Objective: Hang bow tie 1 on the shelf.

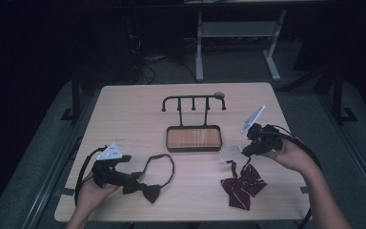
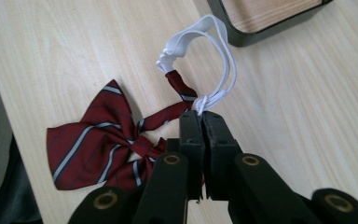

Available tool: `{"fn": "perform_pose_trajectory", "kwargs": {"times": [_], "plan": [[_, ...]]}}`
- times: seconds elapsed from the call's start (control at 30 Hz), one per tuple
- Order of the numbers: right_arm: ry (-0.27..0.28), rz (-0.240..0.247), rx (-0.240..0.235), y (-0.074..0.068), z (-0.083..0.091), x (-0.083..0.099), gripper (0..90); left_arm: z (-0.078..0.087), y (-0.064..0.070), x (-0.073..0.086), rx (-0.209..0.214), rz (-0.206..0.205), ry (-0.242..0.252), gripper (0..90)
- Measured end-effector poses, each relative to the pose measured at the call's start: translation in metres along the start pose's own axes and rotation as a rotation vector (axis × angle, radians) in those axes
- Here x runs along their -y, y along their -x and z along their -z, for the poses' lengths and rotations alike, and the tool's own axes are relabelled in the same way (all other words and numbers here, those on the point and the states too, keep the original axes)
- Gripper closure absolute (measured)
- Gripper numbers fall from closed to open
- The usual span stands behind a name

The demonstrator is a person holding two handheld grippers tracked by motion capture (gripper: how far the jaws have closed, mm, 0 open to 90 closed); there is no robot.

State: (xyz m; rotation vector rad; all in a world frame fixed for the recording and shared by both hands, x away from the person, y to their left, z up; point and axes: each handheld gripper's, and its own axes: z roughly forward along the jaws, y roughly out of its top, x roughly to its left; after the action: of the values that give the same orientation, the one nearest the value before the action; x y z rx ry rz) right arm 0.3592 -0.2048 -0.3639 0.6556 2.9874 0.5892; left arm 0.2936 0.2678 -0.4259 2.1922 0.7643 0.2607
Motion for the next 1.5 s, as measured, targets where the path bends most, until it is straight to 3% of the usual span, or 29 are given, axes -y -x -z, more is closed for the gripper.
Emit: {"fn": "perform_pose_trajectory", "kwargs": {"times": [0.33,0.9,1.13,1.5], "plan": [[0.017,0.058,-0.006,-0.009,0.016,-0.008,86.9,0.0,-0.001,0.0,-0.002,-0.008,0.0,21.4],[0.036,0.113,-0.025,-0.013,0.044,-0.019,86.9,-0.001,0.0,0.0,0.003,-0.002,-0.001,21.4],[0.052,0.138,-0.005,-0.012,0.058,-0.027,86.9,-0.001,0.0,0.0,0.002,0.001,0.001,21.4],[0.05,0.131,0.02,-0.007,0.074,-0.039,86.9,-0.001,-0.001,0.0,0.003,0.008,0.003,21.5]]}}
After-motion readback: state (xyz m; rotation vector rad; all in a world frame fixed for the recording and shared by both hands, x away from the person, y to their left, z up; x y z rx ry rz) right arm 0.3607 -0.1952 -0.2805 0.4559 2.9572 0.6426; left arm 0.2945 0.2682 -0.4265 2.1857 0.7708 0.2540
